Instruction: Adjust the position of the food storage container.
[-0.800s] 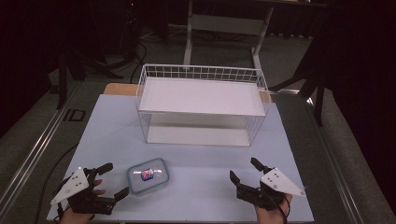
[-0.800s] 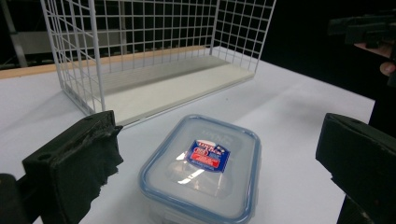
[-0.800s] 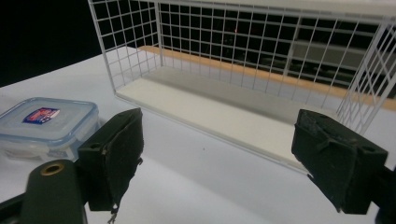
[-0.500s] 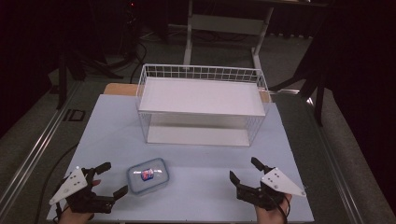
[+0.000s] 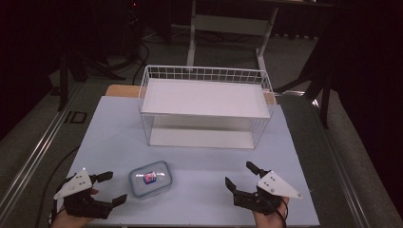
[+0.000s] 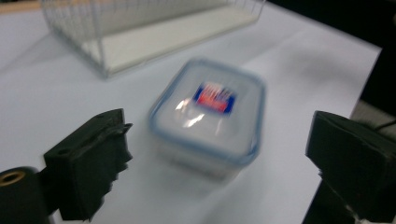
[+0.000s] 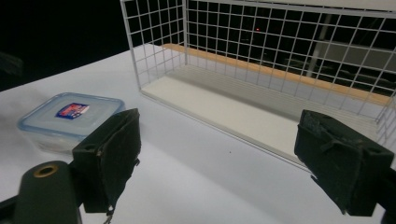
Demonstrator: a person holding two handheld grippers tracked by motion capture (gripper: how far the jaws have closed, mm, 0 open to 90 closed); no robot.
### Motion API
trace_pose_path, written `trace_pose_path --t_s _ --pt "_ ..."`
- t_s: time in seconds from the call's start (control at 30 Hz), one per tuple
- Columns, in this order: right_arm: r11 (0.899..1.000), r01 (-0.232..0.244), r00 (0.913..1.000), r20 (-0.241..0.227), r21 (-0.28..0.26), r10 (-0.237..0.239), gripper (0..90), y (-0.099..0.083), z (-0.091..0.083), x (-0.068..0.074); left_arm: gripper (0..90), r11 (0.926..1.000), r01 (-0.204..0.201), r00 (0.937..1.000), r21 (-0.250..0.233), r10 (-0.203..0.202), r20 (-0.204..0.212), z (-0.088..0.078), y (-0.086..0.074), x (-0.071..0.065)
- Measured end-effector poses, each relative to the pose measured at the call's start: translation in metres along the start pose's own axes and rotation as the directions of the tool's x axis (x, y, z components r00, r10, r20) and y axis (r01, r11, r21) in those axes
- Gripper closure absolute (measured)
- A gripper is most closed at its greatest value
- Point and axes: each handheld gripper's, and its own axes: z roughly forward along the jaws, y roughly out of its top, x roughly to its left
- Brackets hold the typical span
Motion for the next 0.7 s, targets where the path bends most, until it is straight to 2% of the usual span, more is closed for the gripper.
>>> trace_pose_path --t_s 0.07,0.1,0.13,0.17,0.27,0.33,0.43,0.47,0.53,0.57,0.6,0.7 --pt "1.000 0.000 1.0000 -0.002 -0.003 0.000 14.7 0.000 0.000 0.000 17.7 0.9994 0.015 0.9999 0.032 -0.015 -0.002 0.001 -0.005 0.008" --pt "1.000 0.000 1.0000 0.000 -0.004 0.000 14.7 0.000 -0.001 0.000 20.1 0.9976 0.024 0.9997 0.065 -0.023 -0.011 0.003 -0.008 0.013" --pt "1.000 -0.004 1.0000 -0.003 -0.006 0.004 14.7 0.000 -0.001 0.000 28.1 0.9969 0.026 0.9996 0.074 -0.027 0.008 0.004 -0.010 0.015" --pt "1.000 -0.005 1.0000 -0.002 -0.008 0.005 14.8 0.000 -0.002 0.000 35.9 0.9961 0.024 0.9997 0.085 -0.024 0.002 0.005 -0.011 0.017" --pt "1.000 -0.009 1.0000 -0.002 -0.015 0.009 14.8 0.000 -0.003 -0.001 47.3 0.9914 0.014 0.9998 0.130 -0.016 0.012 0.013 -0.015 0.018" --pt "1.000 -0.012 0.9999 -0.004 -0.014 0.012 14.8 0.000 -0.003 -0.001 49.0 0.9863 0.022 0.9997 0.164 -0.024 0.011 0.019 -0.016 0.018" --pt "1.000 -0.014 0.9999 -0.007 -0.012 0.014 14.9 0.000 -0.003 -0.001 59.5 0.9750 0.024 0.9994 0.221 -0.019 -0.028 0.028 -0.017 0.017" --pt "1.000 -0.013 0.9999 -0.006 -0.013 0.013 15.0 0.000 -0.003 -0.001 66.6 0.9721 0.017 0.9996 0.234 -0.011 -0.025 0.030 -0.018 0.017" --pt "1.000 -0.012 0.9999 -0.007 -0.012 0.012 15.1 0.000 -0.003 -0.001 78.6 0.9647 0.002 0.9982 0.263 0.013 -0.058 0.035 -0.018 0.016" --pt "1.000 -0.012 0.9999 -0.007 -0.012 0.012 15.1 0.000 -0.003 -0.001 85.4 0.9642 -0.001 0.9987 0.265 0.015 -0.049 0.037 -0.018 0.015" --pt "1.000 -0.013 0.9999 -0.008 -0.012 0.013 15.1 0.000 -0.003 -0.001 89.5 0.9620 -0.015 0.9979 0.273 0.032 -0.056 0.040 -0.018 0.014" --pt "1.000 -0.015 0.9998 -0.009 -0.012 0.015 15.2 -0.001 -0.003 -0.002 90.0 0.9601 -0.029 0.9980 0.278 0.044 -0.047 0.047 -0.016 0.011"
